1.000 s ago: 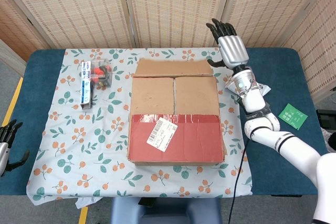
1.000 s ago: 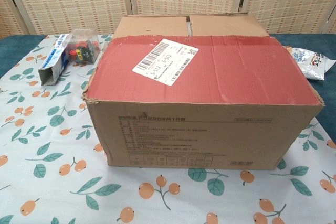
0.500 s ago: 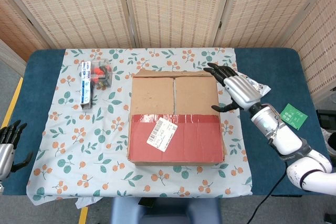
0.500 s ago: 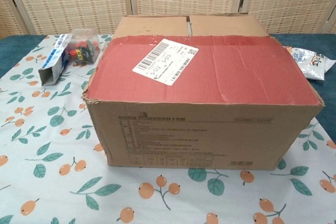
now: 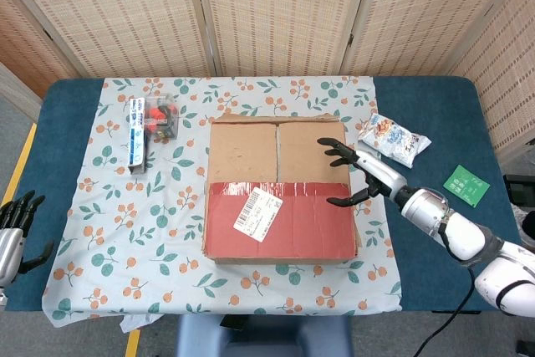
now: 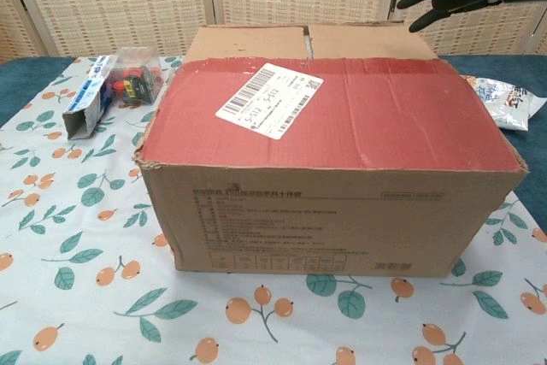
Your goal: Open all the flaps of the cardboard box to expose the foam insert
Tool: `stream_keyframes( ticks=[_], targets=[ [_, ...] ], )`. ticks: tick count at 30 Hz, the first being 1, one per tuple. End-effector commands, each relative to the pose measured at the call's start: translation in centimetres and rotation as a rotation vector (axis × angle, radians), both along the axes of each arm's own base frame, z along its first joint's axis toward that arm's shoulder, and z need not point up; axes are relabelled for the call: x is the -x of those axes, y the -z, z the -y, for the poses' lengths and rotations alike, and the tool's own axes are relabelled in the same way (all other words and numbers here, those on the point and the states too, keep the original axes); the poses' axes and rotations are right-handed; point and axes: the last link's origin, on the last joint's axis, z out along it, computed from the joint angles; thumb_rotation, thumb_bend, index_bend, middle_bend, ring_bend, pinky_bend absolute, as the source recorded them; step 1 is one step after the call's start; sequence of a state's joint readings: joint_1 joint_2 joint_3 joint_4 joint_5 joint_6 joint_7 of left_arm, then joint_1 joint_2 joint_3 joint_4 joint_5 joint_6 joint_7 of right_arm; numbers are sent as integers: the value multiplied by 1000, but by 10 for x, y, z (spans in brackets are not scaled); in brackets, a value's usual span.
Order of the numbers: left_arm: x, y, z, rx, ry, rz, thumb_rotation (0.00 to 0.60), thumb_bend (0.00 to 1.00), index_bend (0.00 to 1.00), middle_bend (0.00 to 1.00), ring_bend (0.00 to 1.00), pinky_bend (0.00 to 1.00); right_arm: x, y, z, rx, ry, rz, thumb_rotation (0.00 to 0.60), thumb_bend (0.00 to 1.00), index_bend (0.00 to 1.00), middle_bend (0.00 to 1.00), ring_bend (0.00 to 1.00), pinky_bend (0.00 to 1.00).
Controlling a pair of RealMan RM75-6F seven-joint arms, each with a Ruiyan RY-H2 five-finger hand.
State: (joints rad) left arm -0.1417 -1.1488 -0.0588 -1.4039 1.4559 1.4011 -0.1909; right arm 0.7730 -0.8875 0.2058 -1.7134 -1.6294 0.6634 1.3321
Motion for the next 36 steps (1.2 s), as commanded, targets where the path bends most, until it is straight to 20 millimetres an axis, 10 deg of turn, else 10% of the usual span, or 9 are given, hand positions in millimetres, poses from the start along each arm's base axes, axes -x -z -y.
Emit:
stream_keyframes(
  ticks=[1, 16, 36],
  targets=[
    [0, -1, 2, -2, 3, 3, 600, 442, 0, 0, 0, 0, 10, 12, 7, -111, 1, 19, 600, 266, 0, 0, 99, 175],
    [1, -2, 2, -4, 7, 7, 600, 442, 0, 0, 0, 0, 19, 27, 7, -203, -30, 35, 600, 267, 0, 0, 98, 175],
    [-5, 6, 1, 7, 24, -41, 600, 443, 0, 0, 0, 0, 20, -50, -75, -89, -144, 118, 600, 267, 0, 0, 98, 191]
  ],
)
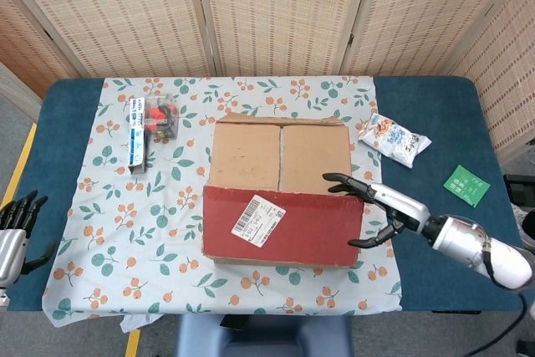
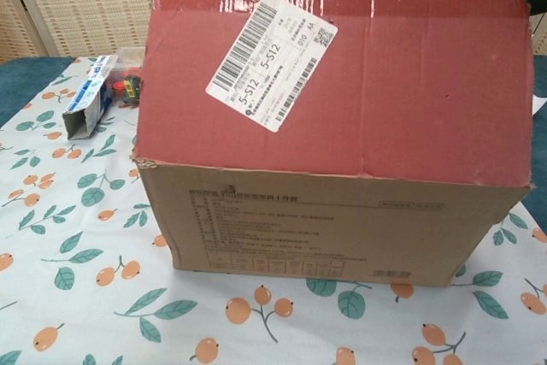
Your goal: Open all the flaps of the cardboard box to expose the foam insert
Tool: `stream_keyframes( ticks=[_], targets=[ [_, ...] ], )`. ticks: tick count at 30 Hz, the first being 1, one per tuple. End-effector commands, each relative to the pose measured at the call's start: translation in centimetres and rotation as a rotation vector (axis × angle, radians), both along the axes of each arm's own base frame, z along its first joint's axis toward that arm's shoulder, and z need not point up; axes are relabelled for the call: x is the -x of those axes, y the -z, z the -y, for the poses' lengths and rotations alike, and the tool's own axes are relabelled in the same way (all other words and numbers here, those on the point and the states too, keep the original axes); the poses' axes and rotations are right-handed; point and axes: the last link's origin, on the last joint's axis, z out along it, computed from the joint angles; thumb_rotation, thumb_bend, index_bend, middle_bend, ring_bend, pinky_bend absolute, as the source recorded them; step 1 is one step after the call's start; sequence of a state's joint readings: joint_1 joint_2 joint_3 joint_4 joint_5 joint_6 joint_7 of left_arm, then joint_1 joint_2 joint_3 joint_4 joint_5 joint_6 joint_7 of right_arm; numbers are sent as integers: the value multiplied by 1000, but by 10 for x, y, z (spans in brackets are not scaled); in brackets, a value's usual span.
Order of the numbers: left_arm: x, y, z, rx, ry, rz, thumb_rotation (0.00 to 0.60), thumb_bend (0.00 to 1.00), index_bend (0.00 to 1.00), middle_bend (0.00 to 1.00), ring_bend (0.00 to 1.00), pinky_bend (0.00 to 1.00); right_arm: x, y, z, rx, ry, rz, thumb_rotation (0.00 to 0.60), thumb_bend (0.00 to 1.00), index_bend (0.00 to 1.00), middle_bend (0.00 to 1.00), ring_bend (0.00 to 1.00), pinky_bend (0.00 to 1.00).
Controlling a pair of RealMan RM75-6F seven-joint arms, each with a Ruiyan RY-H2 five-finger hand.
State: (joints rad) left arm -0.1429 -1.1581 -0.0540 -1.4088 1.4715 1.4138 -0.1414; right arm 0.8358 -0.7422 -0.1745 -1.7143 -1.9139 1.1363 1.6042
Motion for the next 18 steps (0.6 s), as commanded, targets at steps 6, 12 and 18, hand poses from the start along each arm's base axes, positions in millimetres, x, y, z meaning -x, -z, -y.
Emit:
stream_keyframes(
  ticks=[6, 12, 18],
  targets=[
    [-5, 4, 0, 8, 16, -12, 600, 444, 0, 0, 0, 0, -4, -25, -50, 66, -85, -19, 600, 268, 0, 0, 100, 191],
    [-9, 6, 2, 15, 32, -18, 600, 443, 0, 0, 0, 0, -8, -28, -85, 76, -140, -51, 600, 267, 0, 0, 100, 191],
    [-19, 10, 9, 29, 75, -29, 600, 444, 0, 0, 0, 0, -3, -28, -142, 109, -192, -122, 600, 267, 0, 0, 102, 191]
  ],
)
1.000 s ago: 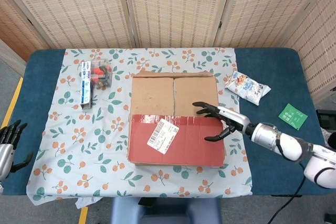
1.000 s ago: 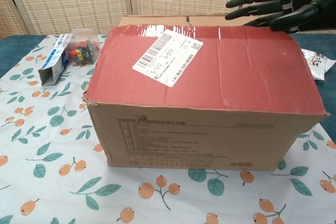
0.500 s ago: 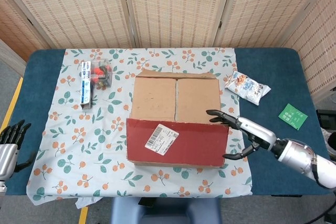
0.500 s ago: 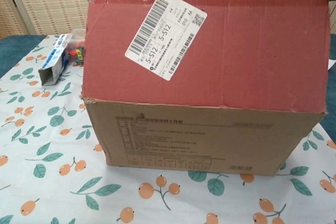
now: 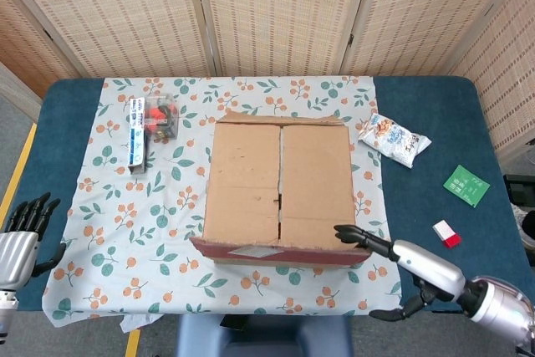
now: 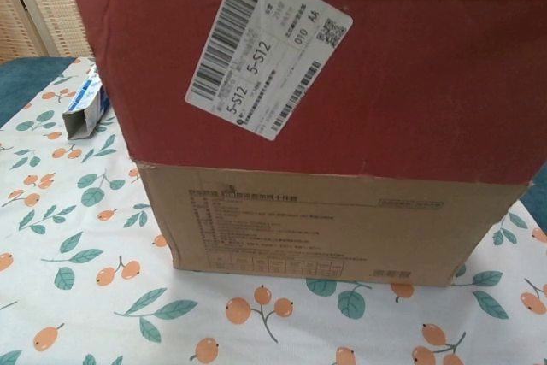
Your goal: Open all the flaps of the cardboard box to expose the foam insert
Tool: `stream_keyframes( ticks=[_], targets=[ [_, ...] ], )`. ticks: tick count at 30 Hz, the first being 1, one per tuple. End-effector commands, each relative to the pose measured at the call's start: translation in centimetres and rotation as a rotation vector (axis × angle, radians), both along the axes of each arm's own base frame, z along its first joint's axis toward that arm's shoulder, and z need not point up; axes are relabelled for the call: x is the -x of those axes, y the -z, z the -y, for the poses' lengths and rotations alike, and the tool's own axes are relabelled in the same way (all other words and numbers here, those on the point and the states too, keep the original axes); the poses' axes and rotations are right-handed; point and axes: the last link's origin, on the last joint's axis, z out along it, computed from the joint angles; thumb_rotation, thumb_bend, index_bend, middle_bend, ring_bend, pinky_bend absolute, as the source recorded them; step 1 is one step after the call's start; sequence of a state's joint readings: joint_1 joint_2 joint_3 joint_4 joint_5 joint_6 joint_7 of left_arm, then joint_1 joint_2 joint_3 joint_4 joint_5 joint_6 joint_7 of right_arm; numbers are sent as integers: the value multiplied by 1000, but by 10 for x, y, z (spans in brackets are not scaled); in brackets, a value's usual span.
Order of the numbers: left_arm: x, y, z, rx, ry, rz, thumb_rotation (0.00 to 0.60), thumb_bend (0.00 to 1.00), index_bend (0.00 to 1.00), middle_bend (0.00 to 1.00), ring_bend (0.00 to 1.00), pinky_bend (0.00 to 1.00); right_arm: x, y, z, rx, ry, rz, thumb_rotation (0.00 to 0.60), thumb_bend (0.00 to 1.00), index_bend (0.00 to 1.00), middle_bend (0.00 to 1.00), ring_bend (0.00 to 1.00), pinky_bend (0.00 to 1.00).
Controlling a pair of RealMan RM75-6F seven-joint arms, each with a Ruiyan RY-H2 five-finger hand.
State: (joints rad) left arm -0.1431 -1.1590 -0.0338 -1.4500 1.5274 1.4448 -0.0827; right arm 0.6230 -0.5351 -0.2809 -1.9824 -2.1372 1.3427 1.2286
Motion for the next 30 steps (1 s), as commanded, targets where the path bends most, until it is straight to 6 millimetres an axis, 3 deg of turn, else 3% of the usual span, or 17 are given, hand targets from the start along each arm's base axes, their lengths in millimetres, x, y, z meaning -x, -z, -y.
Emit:
stream_keyframes(
  ticks=[1, 6, 11, 16, 23, 28, 30],
  targets=[
    [-5, 2, 4, 6, 21, -6, 600, 444, 0, 0, 0, 0, 7, -1, -43, 29, -17, -48, 600, 267, 0, 0, 101, 191],
    [-8, 5, 9, 12, 36, -17, 600, 444, 0, 0, 0, 0, 22, 1, -69, 30, 3, -54, 600, 266, 0, 0, 96, 192],
    [-11, 5, 11, 8, 45, -9, 600, 444, 0, 0, 0, 0, 23, 0, -68, 88, -20, -77, 600, 267, 0, 0, 89, 182],
    [-10, 4, 10, 13, 48, -6, 600, 444, 0, 0, 0, 0, 6, 3, -30, 305, -143, -203, 600, 267, 13, 0, 57, 30],
    [-6, 1, 6, 17, 35, 21, 600, 443, 0, 0, 0, 0, -45, 24, 35, 624, -363, -451, 590, 267, 281, 0, 0, 0],
    [-1, -3, 6, 7, 19, 32, 600, 443, 0, 0, 0, 0, -79, 46, 70, 688, -451, -583, 378, 267, 419, 0, 0, 0],
    [-1, -4, 6, 10, 17, 44, 600, 443, 0, 0, 0, 0, -91, 56, 84, 691, -464, -610, 340, 267, 451, 0, 0, 0]
  ],
)
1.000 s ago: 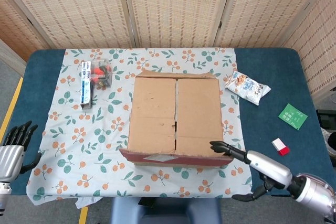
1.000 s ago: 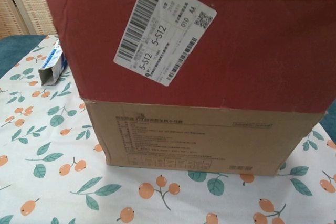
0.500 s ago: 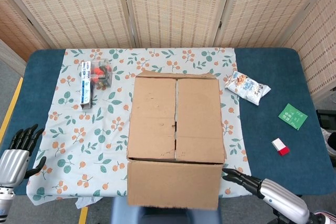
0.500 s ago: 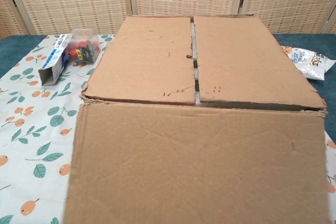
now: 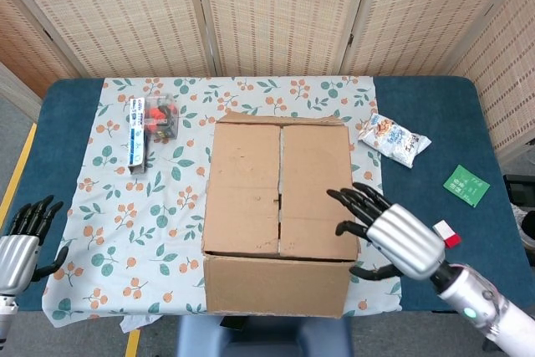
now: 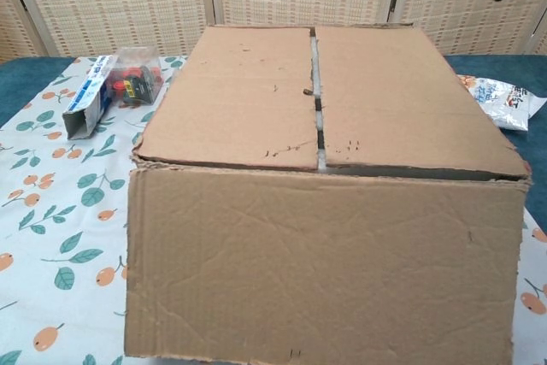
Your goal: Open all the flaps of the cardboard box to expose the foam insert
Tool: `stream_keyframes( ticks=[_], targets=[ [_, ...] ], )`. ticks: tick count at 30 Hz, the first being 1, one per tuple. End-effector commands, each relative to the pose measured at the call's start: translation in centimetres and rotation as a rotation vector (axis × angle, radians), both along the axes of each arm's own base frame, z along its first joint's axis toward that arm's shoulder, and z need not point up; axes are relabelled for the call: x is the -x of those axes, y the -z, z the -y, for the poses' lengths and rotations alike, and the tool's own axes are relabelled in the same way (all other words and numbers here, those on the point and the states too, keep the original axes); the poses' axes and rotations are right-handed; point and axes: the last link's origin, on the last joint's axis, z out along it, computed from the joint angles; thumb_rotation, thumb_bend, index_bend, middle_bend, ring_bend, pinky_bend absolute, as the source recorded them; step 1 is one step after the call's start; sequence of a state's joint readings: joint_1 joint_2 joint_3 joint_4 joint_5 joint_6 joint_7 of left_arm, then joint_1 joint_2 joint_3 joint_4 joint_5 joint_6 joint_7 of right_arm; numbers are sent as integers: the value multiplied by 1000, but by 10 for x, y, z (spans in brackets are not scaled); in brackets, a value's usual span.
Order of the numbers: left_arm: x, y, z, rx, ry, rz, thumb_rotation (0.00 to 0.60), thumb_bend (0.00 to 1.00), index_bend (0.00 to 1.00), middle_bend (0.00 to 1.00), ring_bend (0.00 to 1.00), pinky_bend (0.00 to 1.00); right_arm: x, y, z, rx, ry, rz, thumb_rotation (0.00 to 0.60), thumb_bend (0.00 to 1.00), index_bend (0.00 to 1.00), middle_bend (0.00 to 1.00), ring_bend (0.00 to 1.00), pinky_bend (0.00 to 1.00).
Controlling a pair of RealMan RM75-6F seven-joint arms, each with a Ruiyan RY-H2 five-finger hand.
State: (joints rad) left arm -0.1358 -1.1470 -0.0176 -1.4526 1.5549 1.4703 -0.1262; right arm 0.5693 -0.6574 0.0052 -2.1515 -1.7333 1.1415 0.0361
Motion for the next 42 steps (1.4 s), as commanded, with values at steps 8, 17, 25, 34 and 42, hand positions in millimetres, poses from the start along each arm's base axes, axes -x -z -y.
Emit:
stream_keyframes(
  ticks=[8, 17, 25, 34, 42],
  targets=[
    [5, -9, 2, 3, -1, 70, 600, 445, 0, 0, 0, 0, -84, 70, 77, -12, -57, -150, 292, 267, 504, 0, 0, 0],
    [9, -15, 2, 8, 3, 118, 600, 446, 0, 0, 0, 0, -101, 109, 101, -29, -63, -226, 269, 267, 564, 6, 0, 0],
    [11, -17, 2, 15, 10, 137, 600, 446, 0, 0, 0, 0, -105, 135, 114, -47, -47, -274, 267, 267, 580, 2, 0, 0],
    [11, -19, 3, 14, 24, 157, 600, 447, 0, 0, 0, 0, -103, 146, 118, -59, -31, -329, 264, 267, 580, 0, 0, 0],
    [11, -18, 4, 15, 30, 156, 600, 448, 0, 0, 0, 0, -97, 148, 118, -55, -28, -370, 265, 267, 579, 0, 0, 0]
  ],
)
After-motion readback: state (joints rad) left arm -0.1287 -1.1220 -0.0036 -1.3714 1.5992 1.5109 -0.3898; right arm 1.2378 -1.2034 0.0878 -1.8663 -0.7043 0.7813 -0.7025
